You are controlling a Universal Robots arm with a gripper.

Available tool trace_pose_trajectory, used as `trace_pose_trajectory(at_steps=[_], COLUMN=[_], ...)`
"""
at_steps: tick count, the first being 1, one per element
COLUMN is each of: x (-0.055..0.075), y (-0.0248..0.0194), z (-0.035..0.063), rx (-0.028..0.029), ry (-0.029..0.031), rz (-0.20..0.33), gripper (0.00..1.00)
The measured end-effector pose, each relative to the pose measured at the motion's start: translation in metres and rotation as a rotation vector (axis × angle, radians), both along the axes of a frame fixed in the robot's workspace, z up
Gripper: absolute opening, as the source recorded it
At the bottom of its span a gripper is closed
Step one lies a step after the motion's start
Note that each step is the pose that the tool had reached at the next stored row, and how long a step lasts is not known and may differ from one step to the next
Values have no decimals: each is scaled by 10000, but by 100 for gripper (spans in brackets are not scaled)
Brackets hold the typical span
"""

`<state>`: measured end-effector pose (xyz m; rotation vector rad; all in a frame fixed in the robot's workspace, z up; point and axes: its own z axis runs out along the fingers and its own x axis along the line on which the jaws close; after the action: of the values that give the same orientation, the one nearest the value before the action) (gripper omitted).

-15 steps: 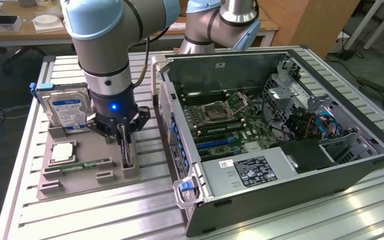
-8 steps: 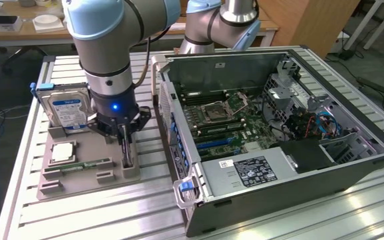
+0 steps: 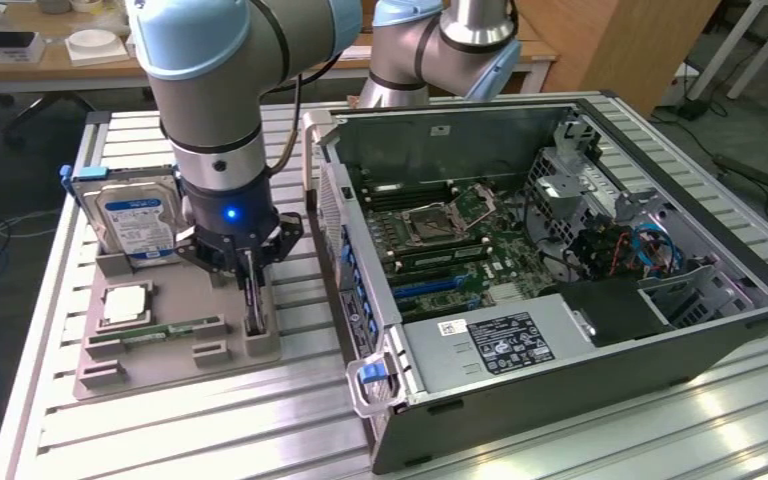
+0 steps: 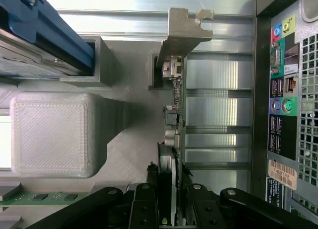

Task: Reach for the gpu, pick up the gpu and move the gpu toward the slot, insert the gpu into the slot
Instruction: 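Pick up the gpu and move the gpu toward the slot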

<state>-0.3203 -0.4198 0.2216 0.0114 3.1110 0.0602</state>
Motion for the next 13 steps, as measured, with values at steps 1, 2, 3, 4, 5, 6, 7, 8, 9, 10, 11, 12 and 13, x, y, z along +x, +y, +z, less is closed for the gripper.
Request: trace_pose_trajectory(at_steps=[1, 2, 3, 4, 5, 6, 7, 8, 9, 10, 11, 12, 13], x=[0, 0, 0, 0, 0, 0, 0, 0, 0, 0, 0, 0, 0], y=[0, 0, 0, 0, 0, 0, 0, 0, 0, 0, 0, 0, 0], z=[0, 0, 0, 0, 0, 0, 0, 0, 0, 0, 0, 0, 3], rx=[0, -1, 0, 0, 0, 0, 0, 0, 0, 0, 0, 0, 1], ry=[0, 1, 1, 1, 0, 1, 0, 0, 0, 0, 0, 1, -1], rz=[0, 0, 0, 0, 0, 0, 0, 0, 0, 0, 0, 0, 1], gripper=[28, 27, 27, 27, 27, 27, 27, 27, 27, 27, 27, 27, 27])
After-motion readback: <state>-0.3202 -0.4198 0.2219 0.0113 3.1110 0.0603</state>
